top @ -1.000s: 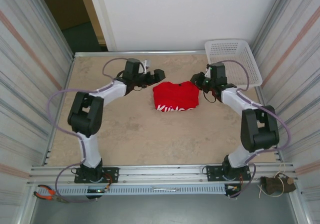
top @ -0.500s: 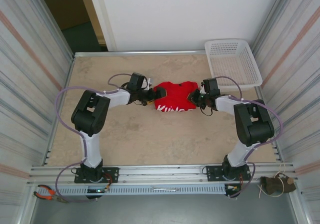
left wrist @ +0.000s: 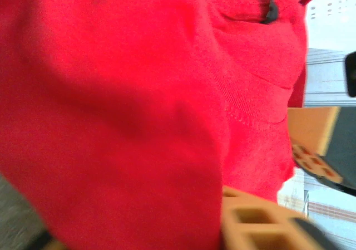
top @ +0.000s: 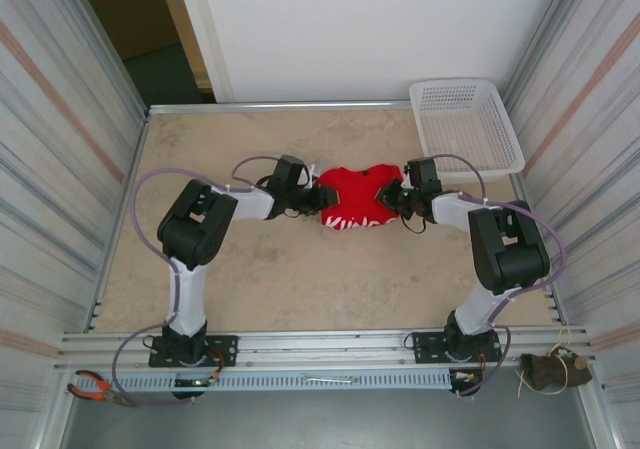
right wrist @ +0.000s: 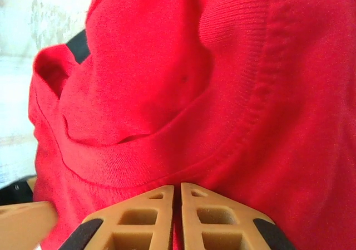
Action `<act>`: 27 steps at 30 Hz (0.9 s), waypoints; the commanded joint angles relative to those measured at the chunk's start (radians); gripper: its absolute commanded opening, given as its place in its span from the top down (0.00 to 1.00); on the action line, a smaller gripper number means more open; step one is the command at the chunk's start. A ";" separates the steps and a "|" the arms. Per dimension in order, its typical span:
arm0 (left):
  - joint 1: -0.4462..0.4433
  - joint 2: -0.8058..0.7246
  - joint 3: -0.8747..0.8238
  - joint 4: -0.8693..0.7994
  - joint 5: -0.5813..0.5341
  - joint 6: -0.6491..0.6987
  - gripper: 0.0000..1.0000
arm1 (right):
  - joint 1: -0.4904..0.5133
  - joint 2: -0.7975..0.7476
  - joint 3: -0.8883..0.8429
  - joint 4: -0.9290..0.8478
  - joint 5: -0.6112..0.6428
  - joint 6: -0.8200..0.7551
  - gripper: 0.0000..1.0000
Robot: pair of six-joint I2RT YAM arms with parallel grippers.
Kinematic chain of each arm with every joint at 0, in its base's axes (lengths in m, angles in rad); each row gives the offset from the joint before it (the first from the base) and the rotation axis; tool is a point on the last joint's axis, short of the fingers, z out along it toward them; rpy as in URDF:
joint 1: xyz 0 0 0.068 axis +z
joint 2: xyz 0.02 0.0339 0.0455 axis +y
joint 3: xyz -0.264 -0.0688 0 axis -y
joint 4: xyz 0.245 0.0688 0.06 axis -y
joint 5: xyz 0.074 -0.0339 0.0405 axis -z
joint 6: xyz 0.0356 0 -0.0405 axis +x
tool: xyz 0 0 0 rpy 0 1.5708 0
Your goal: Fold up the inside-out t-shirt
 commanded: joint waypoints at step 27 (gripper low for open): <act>0.685 0.017 0.555 -1.079 -0.225 0.830 0.50 | -0.042 -0.648 -0.088 -0.440 0.060 -0.085 0.38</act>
